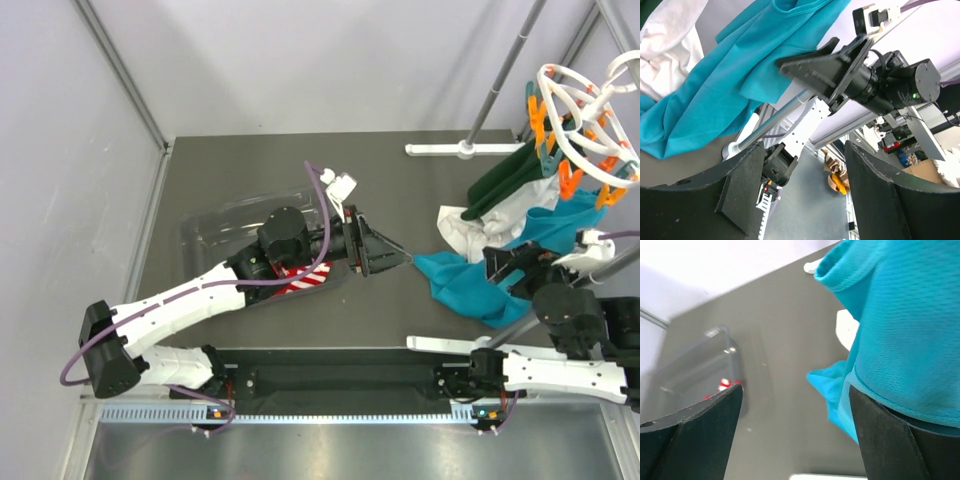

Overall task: Clip the socks to the hanger
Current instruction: Move the hanger to the corner of the board, then open the clamp at the hanger.

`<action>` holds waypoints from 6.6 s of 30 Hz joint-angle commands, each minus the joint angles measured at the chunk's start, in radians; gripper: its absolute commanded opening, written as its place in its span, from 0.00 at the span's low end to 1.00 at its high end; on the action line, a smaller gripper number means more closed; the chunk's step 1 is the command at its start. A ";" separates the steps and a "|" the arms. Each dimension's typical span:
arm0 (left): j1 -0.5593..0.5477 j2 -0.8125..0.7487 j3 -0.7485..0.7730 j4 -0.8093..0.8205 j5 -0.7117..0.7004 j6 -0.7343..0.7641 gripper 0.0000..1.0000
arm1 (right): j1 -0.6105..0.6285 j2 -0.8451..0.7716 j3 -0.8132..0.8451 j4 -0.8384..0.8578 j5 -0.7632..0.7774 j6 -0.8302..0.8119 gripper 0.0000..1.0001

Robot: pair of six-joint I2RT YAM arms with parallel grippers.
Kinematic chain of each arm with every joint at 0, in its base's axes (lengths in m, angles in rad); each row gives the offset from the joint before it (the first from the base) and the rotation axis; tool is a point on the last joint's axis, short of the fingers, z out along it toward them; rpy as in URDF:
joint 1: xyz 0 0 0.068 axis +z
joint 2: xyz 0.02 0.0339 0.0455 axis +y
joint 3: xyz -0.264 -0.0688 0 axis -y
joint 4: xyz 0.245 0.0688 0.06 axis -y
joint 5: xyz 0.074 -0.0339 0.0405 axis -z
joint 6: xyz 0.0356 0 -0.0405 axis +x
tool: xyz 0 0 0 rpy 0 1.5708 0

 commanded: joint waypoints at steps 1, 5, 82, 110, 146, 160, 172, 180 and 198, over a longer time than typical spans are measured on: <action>-0.006 0.027 0.093 0.054 0.027 0.056 0.70 | -0.011 0.079 0.031 -0.023 -0.015 -0.155 0.88; -0.008 0.079 0.189 0.054 0.041 0.144 0.71 | -0.012 0.116 0.055 0.201 -0.130 -0.361 0.84; -0.420 0.897 0.397 -0.371 -0.520 0.745 0.38 | -0.014 0.277 0.302 0.522 -0.431 -0.855 1.00; -0.394 0.825 0.461 -0.303 -0.531 0.752 0.00 | -0.014 0.294 0.330 0.520 -0.439 -0.846 1.00; -0.310 0.940 0.506 -0.190 -0.437 0.603 0.00 | -0.014 0.275 0.295 0.510 -0.407 -0.809 1.00; -0.310 0.796 0.383 -0.177 -0.494 0.564 0.58 | -0.014 0.362 0.569 0.554 -0.193 -0.882 0.95; -0.307 0.556 0.429 -0.161 -0.336 0.565 0.63 | -0.014 0.588 0.900 0.560 -0.092 -0.976 0.91; -0.114 0.449 0.483 0.092 -0.125 0.469 0.62 | -0.014 0.590 0.914 0.568 -0.074 -0.936 0.84; 0.012 0.654 0.809 0.427 0.019 0.404 0.68 | -0.014 0.545 0.879 0.530 -0.085 -0.844 0.77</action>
